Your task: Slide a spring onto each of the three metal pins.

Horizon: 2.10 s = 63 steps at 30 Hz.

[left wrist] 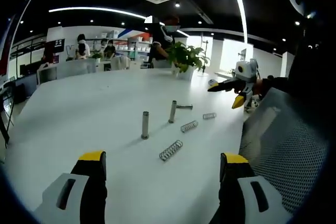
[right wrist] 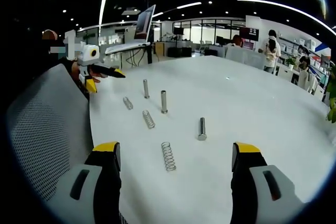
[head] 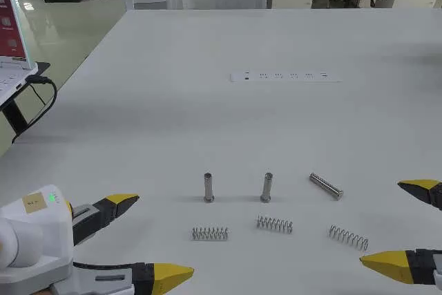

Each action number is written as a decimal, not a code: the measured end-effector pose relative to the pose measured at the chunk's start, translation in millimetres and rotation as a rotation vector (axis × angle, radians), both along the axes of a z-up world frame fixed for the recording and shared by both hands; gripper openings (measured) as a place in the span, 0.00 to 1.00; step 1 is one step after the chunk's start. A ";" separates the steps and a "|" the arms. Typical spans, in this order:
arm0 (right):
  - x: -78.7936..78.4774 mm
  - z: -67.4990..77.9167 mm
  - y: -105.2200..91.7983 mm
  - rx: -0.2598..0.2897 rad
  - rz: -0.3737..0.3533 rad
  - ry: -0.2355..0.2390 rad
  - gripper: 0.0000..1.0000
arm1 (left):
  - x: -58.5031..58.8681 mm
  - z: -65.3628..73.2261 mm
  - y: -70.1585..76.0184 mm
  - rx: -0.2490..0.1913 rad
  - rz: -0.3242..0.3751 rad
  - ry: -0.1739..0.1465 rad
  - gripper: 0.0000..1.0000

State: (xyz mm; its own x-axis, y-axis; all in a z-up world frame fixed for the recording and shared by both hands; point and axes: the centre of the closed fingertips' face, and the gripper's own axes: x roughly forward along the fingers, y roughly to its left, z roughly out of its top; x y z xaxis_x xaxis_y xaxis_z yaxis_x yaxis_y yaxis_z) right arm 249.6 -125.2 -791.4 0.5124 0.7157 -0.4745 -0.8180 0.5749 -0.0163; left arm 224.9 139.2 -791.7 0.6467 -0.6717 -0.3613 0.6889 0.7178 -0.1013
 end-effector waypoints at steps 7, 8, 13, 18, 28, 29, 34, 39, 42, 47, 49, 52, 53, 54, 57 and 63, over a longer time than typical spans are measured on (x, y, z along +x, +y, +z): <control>-1.5 1.0 0.7 -0.006 0.006 -0.001 0.87 | -0.4 1.2 0.1 -0.005 0.002 -0.004 0.85; -2.0 1.1 0.6 -0.007 0.007 -0.001 0.87 | -0.4 1.4 0.3 -0.006 0.003 -0.005 0.85; -3.4 1.4 -0.3 -0.008 0.005 -0.001 0.86 | -1.4 1.0 0.2 -0.007 0.002 -0.006 0.85; -5.5 1.3 -0.4 -0.010 0.001 0.001 0.86 | -1.7 0.8 0.1 -0.010 0.001 -0.006 0.85; -5.4 1.4 -1.4 -0.018 -0.006 0.003 0.86 | -0.3 0.2 0.1 -0.018 0.002 -0.006 0.84; -5.2 1.6 -1.5 -0.018 -0.007 0.003 0.85 | 0.1 -0.1 0.2 -0.019 0.002 -0.006 0.85; -4.6 1.9 -2.0 -0.025 -0.009 0.004 0.85 | 0.8 -2.7 -0.1 -0.025 0.001 -0.003 0.84; -3.8 2.2 -2.5 -0.026 -0.012 0.003 0.85 | 0.7 -2.9 0.0 -0.028 0.000 -0.002 0.84; -3.8 2.6 -2.4 -0.023 -0.016 0.002 0.85 | 0.7 -1.8 0.1 -0.027 -0.001 -0.003 0.84; -5.6 1.9 -3.2 -0.025 -0.019 0.004 0.85 | 0.5 0.7 -1.2 -0.028 -0.006 -0.008 0.84; -5.6 1.7 -4.5 -0.024 -0.023 0.003 0.85 | 0.2 1.1 -2.3 -0.027 -0.009 -0.008 0.84; -6.3 1.0 -5.8 -0.026 -0.027 0.005 0.85 | 0.1 1.1 -3.2 -0.025 -0.014 -0.008 0.84; -6.4 0.8 -6.0 -0.027 -0.027 0.006 0.85 | 0.3 1.2 -3.4 -0.025 -0.014 -0.008 0.84; -6.6 0.9 -6.2 -0.027 -0.027 0.006 0.85 | 0.7 1.7 -3.3 -0.025 -0.013 -0.009 0.84; -6.0 1.2 -6.6 -0.026 -0.030 0.007 0.85 | 1.6 2.2 -2.9 -0.026 -0.011 -0.009 0.84; -3.4 2.9 -5.8 -0.029 -0.025 0.004 0.85 | 0.3 6.2 -4.4 -0.027 -0.010 -0.016 0.83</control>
